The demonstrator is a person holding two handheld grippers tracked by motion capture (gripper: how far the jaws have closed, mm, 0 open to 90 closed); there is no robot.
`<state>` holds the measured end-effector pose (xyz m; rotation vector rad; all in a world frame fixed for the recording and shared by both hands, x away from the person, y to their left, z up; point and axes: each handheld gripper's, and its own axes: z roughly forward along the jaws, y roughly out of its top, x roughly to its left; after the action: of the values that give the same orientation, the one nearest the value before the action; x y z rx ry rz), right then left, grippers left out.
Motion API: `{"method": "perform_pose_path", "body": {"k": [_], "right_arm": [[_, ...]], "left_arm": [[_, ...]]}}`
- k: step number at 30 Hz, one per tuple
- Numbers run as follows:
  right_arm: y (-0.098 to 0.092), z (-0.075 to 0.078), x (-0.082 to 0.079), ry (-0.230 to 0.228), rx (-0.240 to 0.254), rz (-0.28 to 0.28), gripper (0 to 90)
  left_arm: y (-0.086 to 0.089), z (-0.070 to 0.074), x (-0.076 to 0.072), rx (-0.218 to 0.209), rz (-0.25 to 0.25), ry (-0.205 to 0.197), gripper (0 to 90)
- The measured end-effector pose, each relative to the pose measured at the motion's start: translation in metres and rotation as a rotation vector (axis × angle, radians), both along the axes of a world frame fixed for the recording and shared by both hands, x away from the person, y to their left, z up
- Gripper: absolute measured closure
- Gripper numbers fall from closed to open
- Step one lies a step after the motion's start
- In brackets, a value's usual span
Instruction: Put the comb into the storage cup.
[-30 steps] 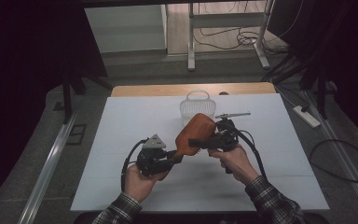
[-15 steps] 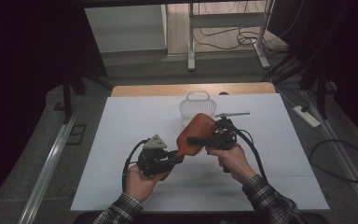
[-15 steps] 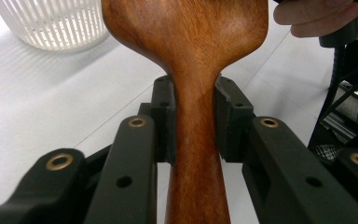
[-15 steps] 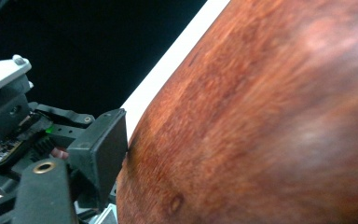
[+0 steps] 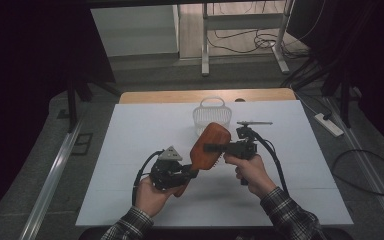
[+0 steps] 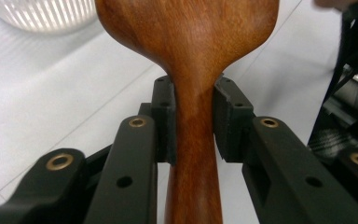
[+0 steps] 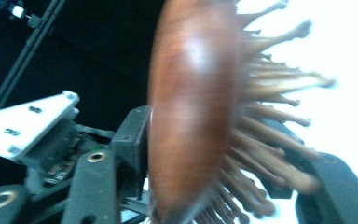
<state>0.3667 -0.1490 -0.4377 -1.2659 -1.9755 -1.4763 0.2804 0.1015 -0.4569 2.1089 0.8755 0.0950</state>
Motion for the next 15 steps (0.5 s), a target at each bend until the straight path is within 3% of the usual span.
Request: {"method": "perform_pose_path", "body": {"k": [3, 10, 12, 15], "right_arm": [[0.0025, 0.0018, -0.0025, 0.002, -0.025, 0.003, 47.5], [0.0027, 0.0029, -0.0042, 0.02, -0.003, 0.0, 52.2], [0.0032, 0.003, -0.0048, 0.018, -0.003, -0.004, 52.4], [0.0041, 0.0018, -0.0053, 0.012, -0.01, -0.005, 52.6]], "left_arm": [[-0.0007, -0.0021, 0.001, 0.009, -0.005, 0.01, 71.8], [0.001, -0.0015, 0.002, 0.0, -0.008, 0.013, 70.8], [0.0021, -0.0011, 0.0024, -0.017, -0.005, 0.013, 67.4], [0.0029, -0.0004, 0.0022, -0.007, -0.003, 0.006, 61.7]]}}
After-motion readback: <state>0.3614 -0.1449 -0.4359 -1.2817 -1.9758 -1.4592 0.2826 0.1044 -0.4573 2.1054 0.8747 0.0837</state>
